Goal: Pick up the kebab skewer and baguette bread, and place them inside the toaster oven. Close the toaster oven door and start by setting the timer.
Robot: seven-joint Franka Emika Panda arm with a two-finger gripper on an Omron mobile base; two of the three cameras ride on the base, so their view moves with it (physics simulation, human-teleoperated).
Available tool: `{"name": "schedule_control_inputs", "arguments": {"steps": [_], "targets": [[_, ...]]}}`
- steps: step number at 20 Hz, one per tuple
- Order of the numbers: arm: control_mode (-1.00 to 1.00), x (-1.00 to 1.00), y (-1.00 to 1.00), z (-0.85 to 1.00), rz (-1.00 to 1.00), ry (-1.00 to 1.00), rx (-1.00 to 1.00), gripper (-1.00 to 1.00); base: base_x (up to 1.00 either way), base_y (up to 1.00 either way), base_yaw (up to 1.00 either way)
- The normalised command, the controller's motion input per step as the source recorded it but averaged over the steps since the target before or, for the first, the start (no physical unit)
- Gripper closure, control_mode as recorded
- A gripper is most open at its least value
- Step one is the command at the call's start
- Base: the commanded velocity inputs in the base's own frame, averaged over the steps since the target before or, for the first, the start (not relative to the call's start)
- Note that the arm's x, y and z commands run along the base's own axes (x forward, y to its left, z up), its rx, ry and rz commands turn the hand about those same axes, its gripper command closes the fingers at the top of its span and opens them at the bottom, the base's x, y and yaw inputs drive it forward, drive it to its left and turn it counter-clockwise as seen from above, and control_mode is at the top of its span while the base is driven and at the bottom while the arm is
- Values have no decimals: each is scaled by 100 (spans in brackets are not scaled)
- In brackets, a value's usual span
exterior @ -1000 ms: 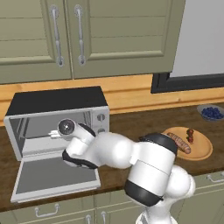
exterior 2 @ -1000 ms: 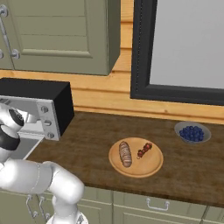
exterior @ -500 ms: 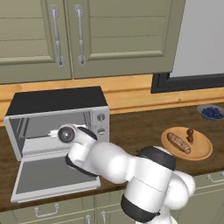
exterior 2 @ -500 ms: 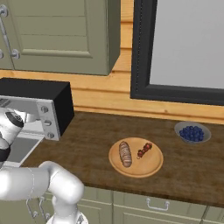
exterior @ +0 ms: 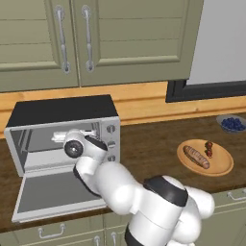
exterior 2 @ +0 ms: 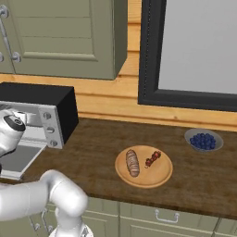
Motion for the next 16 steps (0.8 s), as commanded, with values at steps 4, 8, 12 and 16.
{"name": "schedule_control_inputs", "arguments": {"steps": [4,8,12,16], "targets": [[-100,43,0,28,0,0,3,-100,0,0,0],[-100,21,4,-15,0,10,0,-100,0,0,0],[-100,3,14,-45,0,11,0,-100,0,0,0],[-100,10,28,-29,0,4,-1,-100,0,0,0]]}}
